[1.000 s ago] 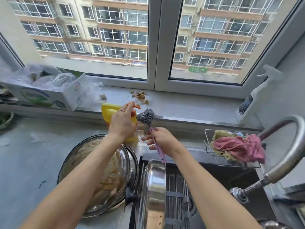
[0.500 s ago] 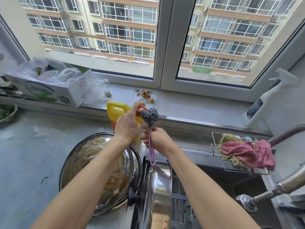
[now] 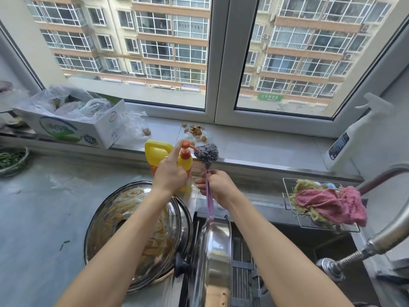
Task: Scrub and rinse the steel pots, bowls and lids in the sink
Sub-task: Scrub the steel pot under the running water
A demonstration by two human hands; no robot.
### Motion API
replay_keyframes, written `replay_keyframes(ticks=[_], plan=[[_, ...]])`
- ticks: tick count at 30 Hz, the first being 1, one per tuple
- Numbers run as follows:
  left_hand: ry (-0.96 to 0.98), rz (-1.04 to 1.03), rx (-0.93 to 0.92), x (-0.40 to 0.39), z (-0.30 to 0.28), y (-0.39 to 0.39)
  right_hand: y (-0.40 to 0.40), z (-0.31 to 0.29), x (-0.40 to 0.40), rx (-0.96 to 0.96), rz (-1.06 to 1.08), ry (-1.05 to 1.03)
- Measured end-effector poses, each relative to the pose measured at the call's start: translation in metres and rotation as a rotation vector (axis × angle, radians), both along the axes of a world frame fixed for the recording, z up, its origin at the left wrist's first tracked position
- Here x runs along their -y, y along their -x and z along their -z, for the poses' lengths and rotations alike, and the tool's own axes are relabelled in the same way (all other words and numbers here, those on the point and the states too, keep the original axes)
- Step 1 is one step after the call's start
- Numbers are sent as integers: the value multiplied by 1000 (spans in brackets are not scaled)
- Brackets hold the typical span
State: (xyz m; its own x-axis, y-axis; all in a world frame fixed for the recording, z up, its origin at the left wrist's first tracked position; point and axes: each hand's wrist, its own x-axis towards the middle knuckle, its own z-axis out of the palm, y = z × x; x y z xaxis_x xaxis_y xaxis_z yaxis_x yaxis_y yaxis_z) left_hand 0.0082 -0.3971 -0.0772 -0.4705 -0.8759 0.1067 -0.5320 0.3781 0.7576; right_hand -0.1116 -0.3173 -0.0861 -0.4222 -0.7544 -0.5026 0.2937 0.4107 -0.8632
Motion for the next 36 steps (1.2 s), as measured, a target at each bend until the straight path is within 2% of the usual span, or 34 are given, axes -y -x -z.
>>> replay_keyframes(ticks=[4,9,15,19,23,28,31,36], plan=[[44,-59,-90,-21,-13,-15,16,-10,-21,-28,51,-2],[-119,8,-277,-80,-42,-31,13,-34,-90,-183,-2,15],[-257,103,-302,-173,-42,-36,3,-14,-249,-201,-135,-14],[-365,163,-295,-240,-26,-25,8,18,-348,-143,-122,-73],[-540,216,-203,-294,14,0,19,39,-429,-90,-9,-118],[-754,210,15,-344,77,38,38,52,-501,-2,197,-131],[-863,222,130,-377,102,66,50,50,-535,-27,290,-135],[-1131,94,175,-421,130,109,63,50,-564,-47,360,-131]])
